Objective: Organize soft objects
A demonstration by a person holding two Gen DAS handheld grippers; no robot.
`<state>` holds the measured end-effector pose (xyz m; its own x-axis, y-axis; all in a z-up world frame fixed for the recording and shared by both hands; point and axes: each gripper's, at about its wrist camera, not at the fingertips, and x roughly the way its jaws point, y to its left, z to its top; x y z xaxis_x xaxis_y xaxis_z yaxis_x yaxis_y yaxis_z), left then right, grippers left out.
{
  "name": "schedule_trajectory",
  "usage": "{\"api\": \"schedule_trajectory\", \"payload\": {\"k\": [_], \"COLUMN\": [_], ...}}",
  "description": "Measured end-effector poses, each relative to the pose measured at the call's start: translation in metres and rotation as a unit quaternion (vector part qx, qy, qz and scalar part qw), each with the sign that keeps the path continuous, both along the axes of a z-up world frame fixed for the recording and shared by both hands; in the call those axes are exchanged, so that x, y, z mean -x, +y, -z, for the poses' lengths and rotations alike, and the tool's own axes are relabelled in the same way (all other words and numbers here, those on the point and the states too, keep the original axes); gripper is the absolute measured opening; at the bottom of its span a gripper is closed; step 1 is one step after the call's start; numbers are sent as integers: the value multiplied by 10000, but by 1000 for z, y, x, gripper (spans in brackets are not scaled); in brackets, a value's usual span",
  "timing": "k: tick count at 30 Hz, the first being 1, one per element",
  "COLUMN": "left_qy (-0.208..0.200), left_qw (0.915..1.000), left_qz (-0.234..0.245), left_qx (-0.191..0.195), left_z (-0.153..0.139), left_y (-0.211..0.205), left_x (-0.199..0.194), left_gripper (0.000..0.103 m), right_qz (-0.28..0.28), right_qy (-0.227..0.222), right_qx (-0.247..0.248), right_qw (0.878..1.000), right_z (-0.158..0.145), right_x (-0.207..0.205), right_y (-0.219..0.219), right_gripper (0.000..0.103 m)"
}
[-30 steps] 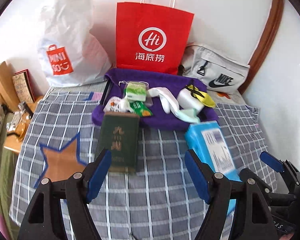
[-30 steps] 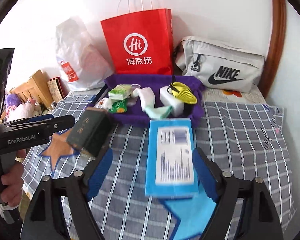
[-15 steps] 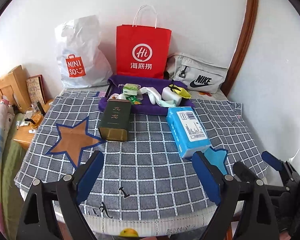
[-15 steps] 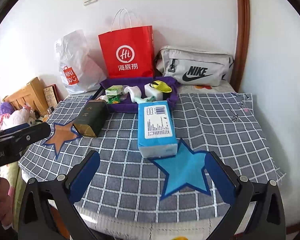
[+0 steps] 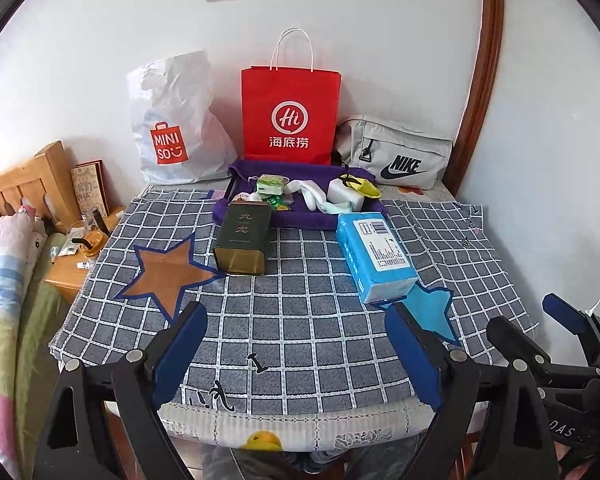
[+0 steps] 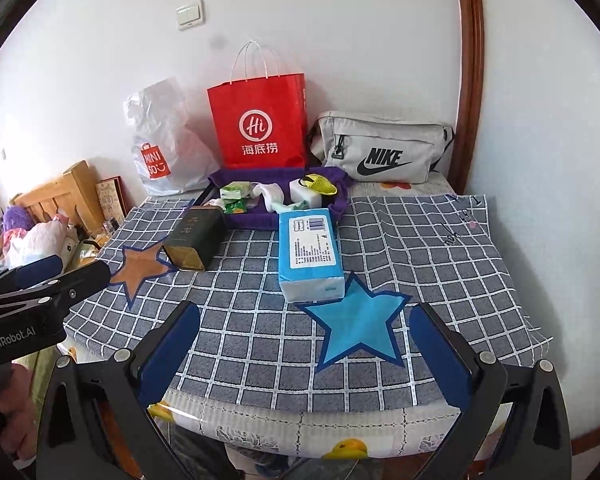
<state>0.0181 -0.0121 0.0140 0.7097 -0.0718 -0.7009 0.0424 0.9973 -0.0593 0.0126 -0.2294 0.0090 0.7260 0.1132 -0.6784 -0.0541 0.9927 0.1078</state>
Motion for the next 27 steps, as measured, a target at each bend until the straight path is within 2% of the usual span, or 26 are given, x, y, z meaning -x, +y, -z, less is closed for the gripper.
{"api": "schedule_trajectory", "payload": {"k": [27], "left_qy": [84], "left_qw": [9998], "left_qz": [-160], "left_qx": [113], "left_z": [3], "left_y": [17], "left_x": [1], "left_gripper": [90], "right_qz": [-95], "right_qy": [22], "right_qx": [123], "right_qw": [9999], "right_z": [3], "right_x": [4], "right_y": [12], "right_gripper": [103]}}
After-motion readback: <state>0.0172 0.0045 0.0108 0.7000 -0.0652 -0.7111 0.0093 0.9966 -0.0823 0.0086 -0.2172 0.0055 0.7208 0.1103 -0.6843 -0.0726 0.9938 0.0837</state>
